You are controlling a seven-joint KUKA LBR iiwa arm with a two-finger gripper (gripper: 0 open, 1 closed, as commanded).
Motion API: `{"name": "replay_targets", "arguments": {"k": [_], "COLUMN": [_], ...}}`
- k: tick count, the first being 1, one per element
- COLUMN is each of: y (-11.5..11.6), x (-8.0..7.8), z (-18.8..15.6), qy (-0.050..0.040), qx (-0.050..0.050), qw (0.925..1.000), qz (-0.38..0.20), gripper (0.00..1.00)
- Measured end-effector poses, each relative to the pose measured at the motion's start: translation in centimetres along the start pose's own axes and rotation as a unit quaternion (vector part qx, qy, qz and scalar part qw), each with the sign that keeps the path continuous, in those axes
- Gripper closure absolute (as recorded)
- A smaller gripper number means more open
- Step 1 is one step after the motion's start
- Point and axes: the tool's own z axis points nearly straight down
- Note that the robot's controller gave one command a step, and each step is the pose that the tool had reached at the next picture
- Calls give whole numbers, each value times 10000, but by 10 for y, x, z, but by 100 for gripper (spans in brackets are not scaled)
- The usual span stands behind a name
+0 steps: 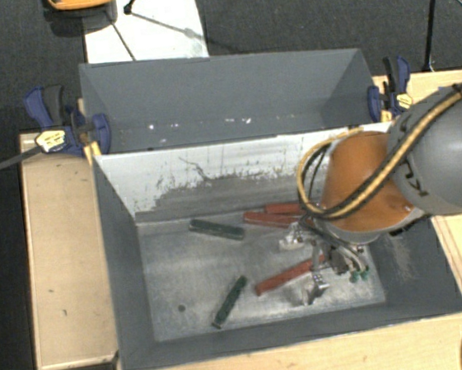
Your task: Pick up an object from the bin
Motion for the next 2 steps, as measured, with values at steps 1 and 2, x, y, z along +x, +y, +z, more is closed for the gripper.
{"name": "replay_targets", "arguments": {"k": [1,2], "y": [19,28], "x": [9,7], "z": [-14,14], "qy": [15,7], "qx": [-4,-3], "qw": [9961,9932], "qz": [884,1163], "gripper": [0,0]}}
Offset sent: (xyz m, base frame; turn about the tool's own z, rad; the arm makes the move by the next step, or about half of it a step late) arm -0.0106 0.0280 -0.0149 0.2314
